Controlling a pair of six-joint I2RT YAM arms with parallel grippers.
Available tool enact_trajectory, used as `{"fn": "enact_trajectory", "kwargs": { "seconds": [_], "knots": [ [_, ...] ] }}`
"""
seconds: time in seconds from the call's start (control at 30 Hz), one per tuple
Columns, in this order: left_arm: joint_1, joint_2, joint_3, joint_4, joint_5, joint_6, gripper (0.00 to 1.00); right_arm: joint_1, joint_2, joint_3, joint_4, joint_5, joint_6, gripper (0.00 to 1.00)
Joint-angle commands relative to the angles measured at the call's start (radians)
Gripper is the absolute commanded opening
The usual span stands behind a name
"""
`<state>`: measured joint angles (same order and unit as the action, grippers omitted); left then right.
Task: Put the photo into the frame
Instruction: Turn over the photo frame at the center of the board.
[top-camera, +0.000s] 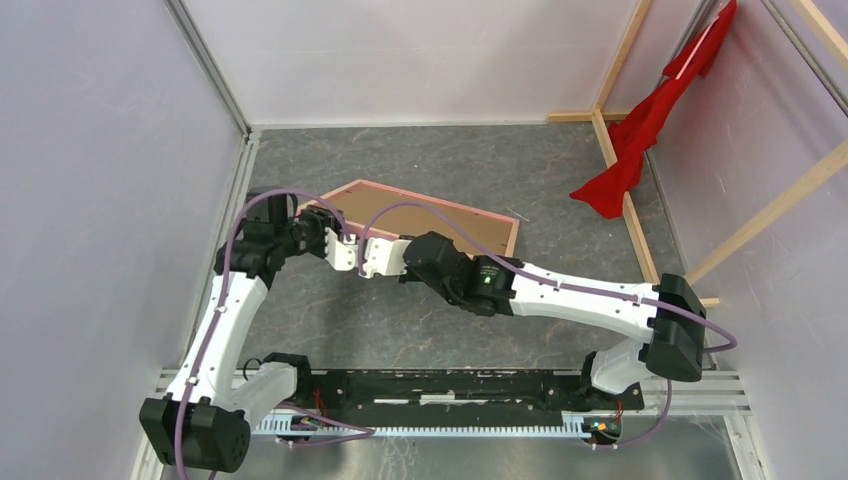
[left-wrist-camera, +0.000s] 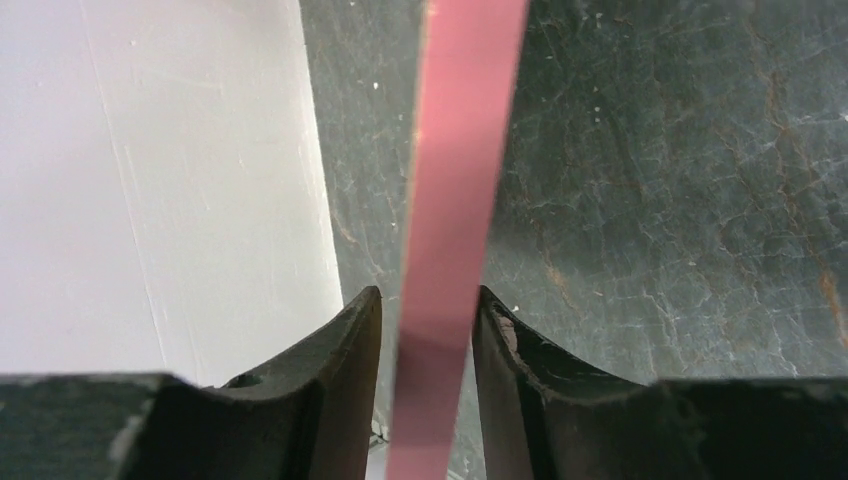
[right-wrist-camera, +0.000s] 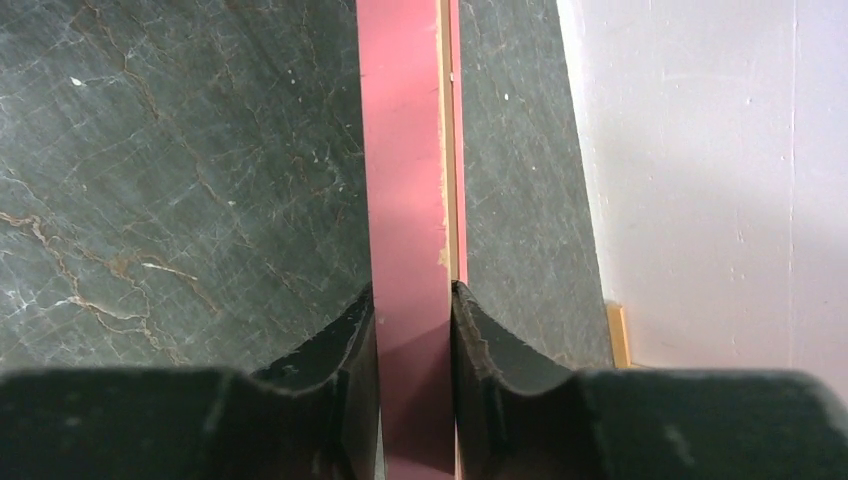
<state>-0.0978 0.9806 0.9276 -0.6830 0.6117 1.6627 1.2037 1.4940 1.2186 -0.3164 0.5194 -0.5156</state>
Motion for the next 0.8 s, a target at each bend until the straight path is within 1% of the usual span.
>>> {"fn": "enact_trajectory", "kwargs": {
  "seconds": [0.0,0.03,0.07,0.13,0.17,0.23,0.27,0.3,0.4,0.5,0.57,0.63,0.77],
  "knots": [
    [0.003,0.001,0.080,0.069,0.052,-0.202,0.85,-0.007,-0.028,0.038,0.081,0.036,0.012,0.25],
    [0.004,0.000,0.081,0.098,0.049,-0.243,0.98,-0.011,-0.025,0.058,0.074,0.030,0.017,0.24],
    [0.004,0.002,0.086,0.127,0.047,-0.280,1.00,-0.018,-0.020,0.079,0.060,0.019,0.025,0.22],
    [0.011,0.010,0.108,0.197,0.036,-0.388,1.00,-0.031,-0.002,0.149,0.018,-0.006,0.047,0.16],
    [0.018,0.021,0.134,0.233,0.032,-0.458,1.00,-0.042,0.011,0.195,-0.007,-0.025,0.063,0.15],
    [0.046,0.066,0.219,0.258,0.046,-0.575,1.00,-0.074,0.040,0.291,-0.059,-0.071,0.105,0.14],
    [0.069,0.081,0.267,0.256,0.066,-0.634,1.00,-0.091,0.058,0.344,-0.091,-0.093,0.129,0.13],
    [0.090,0.109,0.319,0.253,0.092,-0.690,1.00,-0.108,0.095,0.435,-0.139,-0.118,0.148,0.12],
    [0.170,0.163,0.454,0.245,0.158,-0.839,1.00,-0.151,0.181,0.648,-0.239,-0.146,0.207,0.11],
    [0.214,0.197,0.549,0.227,0.189,-0.977,1.00,-0.238,0.269,0.869,-0.334,-0.246,0.329,0.10],
    [0.234,0.220,0.605,0.181,0.215,-1.027,1.00,-0.320,0.310,0.969,-0.387,-0.329,0.420,0.10],
    [0.253,0.235,0.631,0.145,0.251,-1.096,1.00,-0.402,0.307,0.946,-0.383,-0.409,0.511,0.08],
    [0.271,0.251,0.633,0.097,0.304,-1.172,1.00,-0.580,0.242,0.734,-0.268,-0.653,0.727,0.00]
  ]
}}
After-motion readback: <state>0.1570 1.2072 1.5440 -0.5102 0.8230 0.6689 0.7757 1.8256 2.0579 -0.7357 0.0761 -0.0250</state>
